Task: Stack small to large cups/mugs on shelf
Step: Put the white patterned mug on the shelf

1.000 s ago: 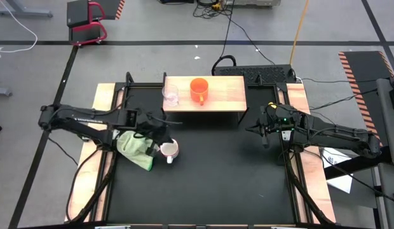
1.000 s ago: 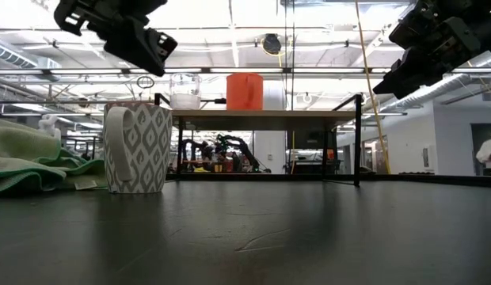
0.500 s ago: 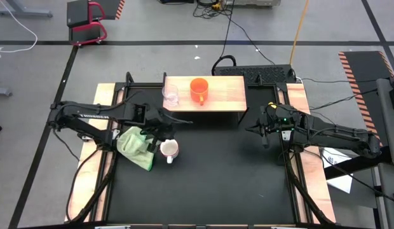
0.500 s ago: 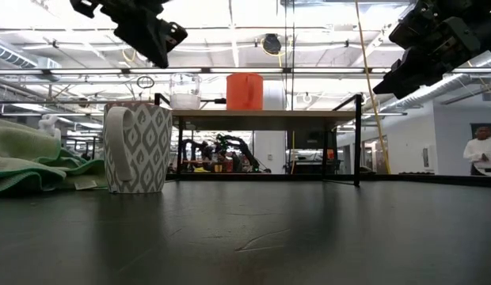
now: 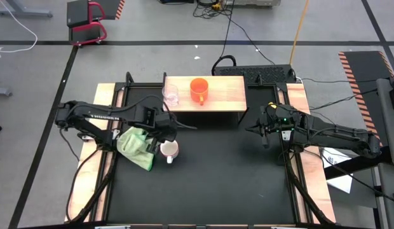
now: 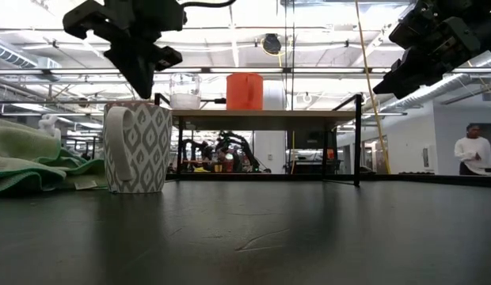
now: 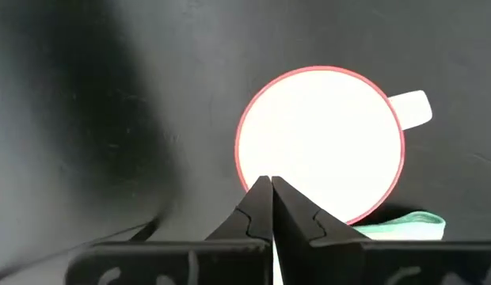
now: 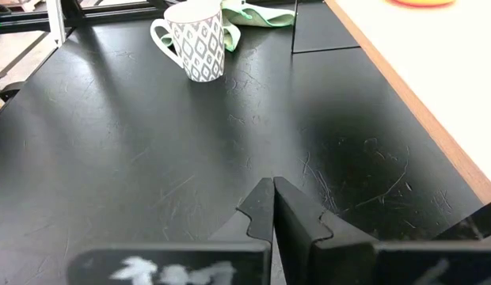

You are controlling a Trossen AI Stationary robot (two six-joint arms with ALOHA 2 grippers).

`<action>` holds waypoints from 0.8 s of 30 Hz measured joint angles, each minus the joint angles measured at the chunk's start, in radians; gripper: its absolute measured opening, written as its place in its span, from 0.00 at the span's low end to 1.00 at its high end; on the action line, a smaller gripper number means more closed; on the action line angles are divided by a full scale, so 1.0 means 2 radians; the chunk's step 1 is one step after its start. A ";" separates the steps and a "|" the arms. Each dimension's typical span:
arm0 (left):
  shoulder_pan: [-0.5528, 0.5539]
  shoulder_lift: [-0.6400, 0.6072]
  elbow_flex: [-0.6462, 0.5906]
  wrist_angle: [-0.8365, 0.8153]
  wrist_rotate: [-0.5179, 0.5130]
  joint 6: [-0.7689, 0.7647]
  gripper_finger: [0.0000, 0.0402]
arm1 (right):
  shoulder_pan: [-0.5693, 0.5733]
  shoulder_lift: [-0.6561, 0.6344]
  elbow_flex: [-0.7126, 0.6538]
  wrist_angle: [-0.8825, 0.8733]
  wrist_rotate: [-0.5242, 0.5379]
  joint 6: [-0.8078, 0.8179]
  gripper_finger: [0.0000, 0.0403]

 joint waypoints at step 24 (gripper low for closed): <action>0.017 -0.002 0.000 0.006 0.047 -0.049 0.33 | 0.000 0.000 0.000 0.000 0.000 0.000 0.00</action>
